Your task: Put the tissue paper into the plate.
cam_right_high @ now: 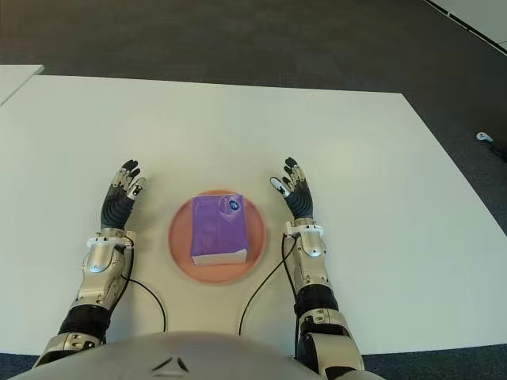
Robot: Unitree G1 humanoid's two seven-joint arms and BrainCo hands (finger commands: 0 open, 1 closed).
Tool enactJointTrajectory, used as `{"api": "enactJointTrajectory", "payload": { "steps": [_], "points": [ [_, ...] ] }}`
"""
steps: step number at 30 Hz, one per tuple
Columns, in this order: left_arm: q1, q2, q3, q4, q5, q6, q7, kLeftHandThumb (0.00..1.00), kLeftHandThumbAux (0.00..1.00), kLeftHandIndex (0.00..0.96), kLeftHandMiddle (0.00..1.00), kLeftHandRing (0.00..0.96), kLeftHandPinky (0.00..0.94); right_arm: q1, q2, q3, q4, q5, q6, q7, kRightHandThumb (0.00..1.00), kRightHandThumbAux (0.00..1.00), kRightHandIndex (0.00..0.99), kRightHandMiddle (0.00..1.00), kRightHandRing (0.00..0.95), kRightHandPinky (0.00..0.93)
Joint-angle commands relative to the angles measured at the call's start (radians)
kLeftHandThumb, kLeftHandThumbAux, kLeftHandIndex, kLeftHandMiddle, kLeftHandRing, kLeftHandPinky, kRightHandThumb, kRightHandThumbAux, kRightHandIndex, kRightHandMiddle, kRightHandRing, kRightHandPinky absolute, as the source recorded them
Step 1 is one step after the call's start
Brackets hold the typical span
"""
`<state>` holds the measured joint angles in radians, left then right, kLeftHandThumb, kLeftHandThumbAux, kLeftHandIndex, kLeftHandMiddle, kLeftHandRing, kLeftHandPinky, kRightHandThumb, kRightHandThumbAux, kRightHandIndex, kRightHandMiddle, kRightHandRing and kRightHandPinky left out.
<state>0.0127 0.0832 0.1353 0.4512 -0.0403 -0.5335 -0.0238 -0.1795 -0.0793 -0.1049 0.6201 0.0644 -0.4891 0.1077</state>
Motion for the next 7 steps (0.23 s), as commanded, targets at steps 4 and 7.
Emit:
{"api": "enactJointTrajectory", "payload": {
  "steps": [4, 7],
  "points": [
    [0.011, 0.000, -0.001, 0.031, 0.002, 0.025, -0.001, 0.000, 0.476, 0.000, 0.000, 0.000, 0.000, 0.048, 0.015, 0.003, 0.053, 0.004, 0.026, 0.009, 0.000, 0.538, 0.000, 0.000, 0.000, 0.000],
    [0.011, 0.001, 0.000, 0.032, 0.003, 0.024, 0.000, 0.000, 0.476, 0.000, 0.000, 0.000, 0.000, 0.047, 0.018, 0.005, 0.055, 0.001, 0.024, 0.007, 0.000, 0.535, 0.000, 0.000, 0.000, 0.000]
  ]
}}
